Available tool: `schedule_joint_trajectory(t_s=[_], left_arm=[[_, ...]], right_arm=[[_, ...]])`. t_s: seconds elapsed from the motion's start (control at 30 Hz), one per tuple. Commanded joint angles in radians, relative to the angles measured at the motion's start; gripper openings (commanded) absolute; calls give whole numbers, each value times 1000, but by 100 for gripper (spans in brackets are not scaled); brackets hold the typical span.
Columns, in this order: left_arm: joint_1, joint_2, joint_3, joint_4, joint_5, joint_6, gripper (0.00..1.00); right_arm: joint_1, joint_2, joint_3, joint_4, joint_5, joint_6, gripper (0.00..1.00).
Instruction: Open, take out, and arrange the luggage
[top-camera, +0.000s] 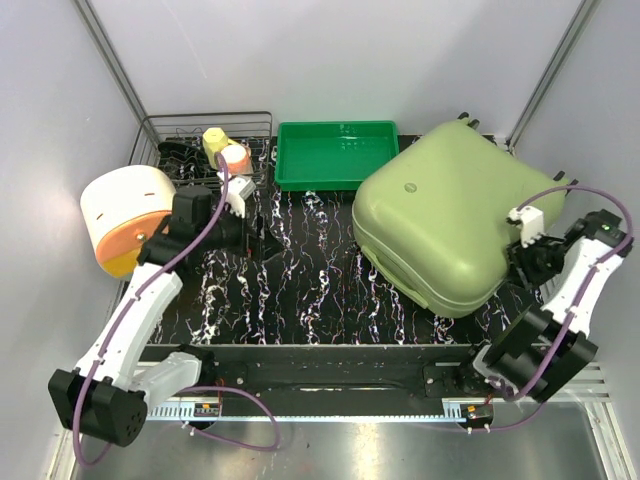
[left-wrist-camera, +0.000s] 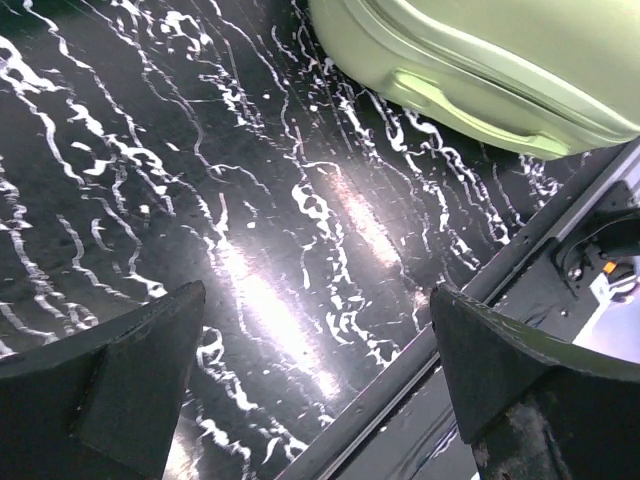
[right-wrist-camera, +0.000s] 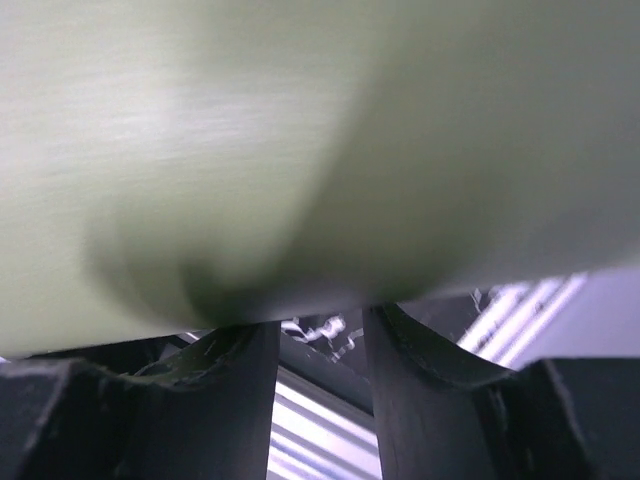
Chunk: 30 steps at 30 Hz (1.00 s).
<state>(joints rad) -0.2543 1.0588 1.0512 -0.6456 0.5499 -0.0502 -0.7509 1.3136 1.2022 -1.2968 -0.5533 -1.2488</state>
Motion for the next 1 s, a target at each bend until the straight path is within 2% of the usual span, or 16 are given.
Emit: schedule_joint_trajectory(t_s=[0.0, 0.03, 0.17, 0.27, 0.33, 0.4, 0.47, 0.57, 0.7, 0.97], left_arm=[[-48, -95, -173, 326, 45, -250, 98], [-66, -98, -196, 360, 12, -325, 94], [-206, -22, -258, 522, -122, -463, 86], [-305, 85, -257, 622, -229, -557, 81], [-361, 145, -223, 643, -324, -615, 80], [-390, 257, -157, 676, -338, -678, 82], [-405, 375, -90, 628, -349, -758, 85], [-437, 496, 12, 595, -341, -818, 88], [-479, 616, 93, 600, -320, -884, 89], [-507, 765, 109, 681, -309, -1034, 86]], right_arm=[[197, -149, -75, -235, -238, -41, 48], [217, -190, -75, -248, -256, -40, 48], [236, -249, -30, -338, -332, -67, 47], [237, -287, 26, -338, -341, 17, 48], [236, -313, 74, -308, -341, 104, 52], [237, -330, 115, -185, -326, 315, 60], [236, -329, 146, -74, -309, 501, 63], [237, -300, 218, 14, -271, 651, 70], [236, -254, 252, 57, -228, 719, 74], [236, -221, 281, 120, -148, 790, 77]])
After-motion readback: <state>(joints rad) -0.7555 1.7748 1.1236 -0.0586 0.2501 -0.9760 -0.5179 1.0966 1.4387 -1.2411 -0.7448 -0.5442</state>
